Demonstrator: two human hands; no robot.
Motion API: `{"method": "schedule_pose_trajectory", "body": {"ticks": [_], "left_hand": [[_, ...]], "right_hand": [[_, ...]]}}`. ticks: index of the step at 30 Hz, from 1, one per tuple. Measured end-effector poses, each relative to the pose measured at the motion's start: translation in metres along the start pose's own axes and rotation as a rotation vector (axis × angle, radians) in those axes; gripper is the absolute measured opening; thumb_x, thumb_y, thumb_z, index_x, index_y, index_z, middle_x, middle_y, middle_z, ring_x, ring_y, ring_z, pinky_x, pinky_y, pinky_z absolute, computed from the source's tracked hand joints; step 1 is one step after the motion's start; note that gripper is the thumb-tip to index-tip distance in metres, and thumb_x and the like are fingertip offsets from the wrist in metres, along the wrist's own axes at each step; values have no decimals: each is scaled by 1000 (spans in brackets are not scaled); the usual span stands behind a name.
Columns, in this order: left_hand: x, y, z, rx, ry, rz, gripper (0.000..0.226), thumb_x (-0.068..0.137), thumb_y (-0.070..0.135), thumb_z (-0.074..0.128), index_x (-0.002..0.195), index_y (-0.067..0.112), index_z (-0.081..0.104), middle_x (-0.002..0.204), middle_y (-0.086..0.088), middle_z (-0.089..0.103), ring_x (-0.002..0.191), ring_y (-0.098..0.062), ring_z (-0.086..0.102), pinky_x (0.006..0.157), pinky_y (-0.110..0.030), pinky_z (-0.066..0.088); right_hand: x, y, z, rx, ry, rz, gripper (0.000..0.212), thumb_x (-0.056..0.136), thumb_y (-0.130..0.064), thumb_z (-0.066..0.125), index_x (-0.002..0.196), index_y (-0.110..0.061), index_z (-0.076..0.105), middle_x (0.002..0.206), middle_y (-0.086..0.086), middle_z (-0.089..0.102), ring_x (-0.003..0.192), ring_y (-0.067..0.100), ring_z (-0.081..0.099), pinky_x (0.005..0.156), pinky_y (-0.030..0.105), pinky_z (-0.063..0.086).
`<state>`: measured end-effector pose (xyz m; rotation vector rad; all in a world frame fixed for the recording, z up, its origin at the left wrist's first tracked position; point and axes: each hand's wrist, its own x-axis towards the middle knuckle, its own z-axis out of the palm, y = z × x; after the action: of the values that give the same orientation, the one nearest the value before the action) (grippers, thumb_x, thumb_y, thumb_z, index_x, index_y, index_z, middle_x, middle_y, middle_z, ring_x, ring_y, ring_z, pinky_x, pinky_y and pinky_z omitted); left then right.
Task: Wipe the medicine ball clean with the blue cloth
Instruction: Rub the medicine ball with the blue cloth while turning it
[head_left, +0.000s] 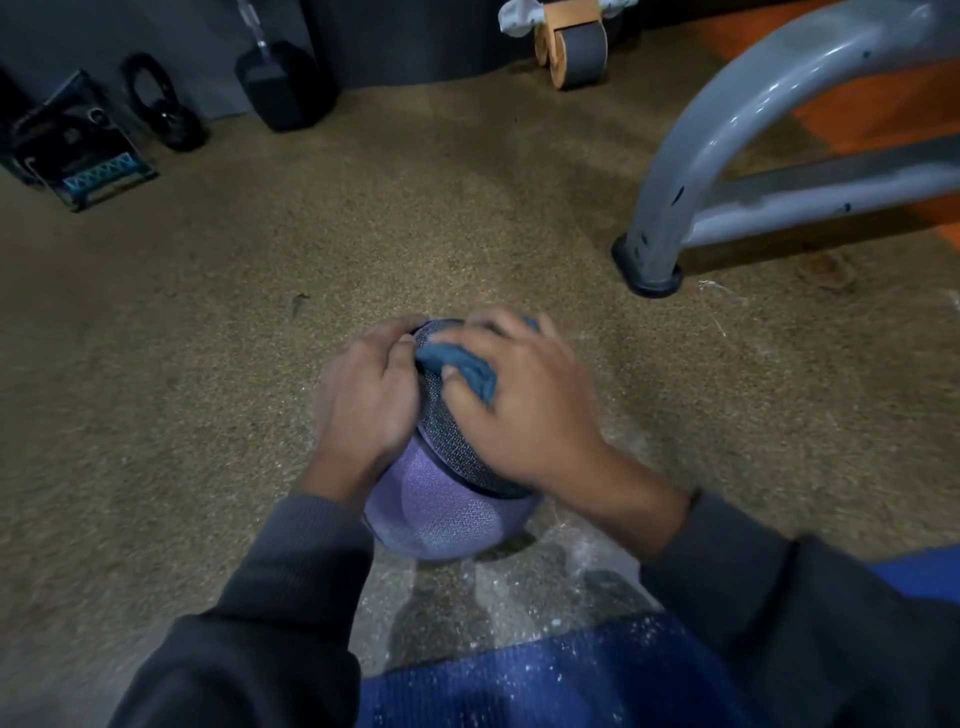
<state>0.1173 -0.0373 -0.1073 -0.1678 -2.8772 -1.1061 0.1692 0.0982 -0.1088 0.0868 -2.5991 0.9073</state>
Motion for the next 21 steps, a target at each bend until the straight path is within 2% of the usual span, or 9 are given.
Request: {"method": "schedule_pose_trajectory", "body": {"ticks": [4,7,10,12,15,18,21], "left_hand": [[-5,7,1,62,17,28,51,91,34,33,129,23,65,137,1,61,127,-22,53,100,-25,36],[-7,8,2,86,20,0,40,100,27,37,130,23,64,138,1,61,128,-23,52,100,-27,36],[-8,3,0,75,-4,20,47,95,34,32,129,28,64,140,8,58,131,-17,49,107,-30,34],[-9,-2,-1,65,-28,34,48,92,37,32,127,32,65,139,11,58,131,-14,49,109,-30,35],[-10,-4,-1,68,-26,44,50,91,40,32,128,33,65,140,11,57,133,-13,47,110,-29,33],[-12,-2,2,90,-13,26,38,101,32,39,128,33,64,142,10,56,134,-13,45,108,-24,28],[-6,-3,1,86,-25,9,38,102,31,37,129,29,64,141,8,57,133,-16,47,107,-25,30]], "right_hand": [[52,12,6,19,-85,190,28,86,-37,55,110,-38,70,113,-10,69,108,23,61,90,30,43],[32,8,5,-52,-60,121,31,86,-38,53,113,-37,68,116,-10,65,105,25,55,89,33,40],[-11,-8,-2,-16,22,16,37,83,-39,50,116,-38,66,111,-12,61,96,22,49,77,33,40],[-11,-7,-4,3,37,3,37,82,-39,49,113,-38,68,109,-12,63,93,22,51,76,33,41],[29,6,3,77,-48,140,31,80,-36,54,105,-36,72,105,-9,71,97,24,63,87,36,50],[63,22,5,139,-210,318,25,81,-35,60,102,-39,73,99,-9,75,97,20,68,86,34,54],[39,9,1,65,-123,221,32,78,-37,53,104,-38,72,106,-10,72,101,21,65,92,34,49]]}}
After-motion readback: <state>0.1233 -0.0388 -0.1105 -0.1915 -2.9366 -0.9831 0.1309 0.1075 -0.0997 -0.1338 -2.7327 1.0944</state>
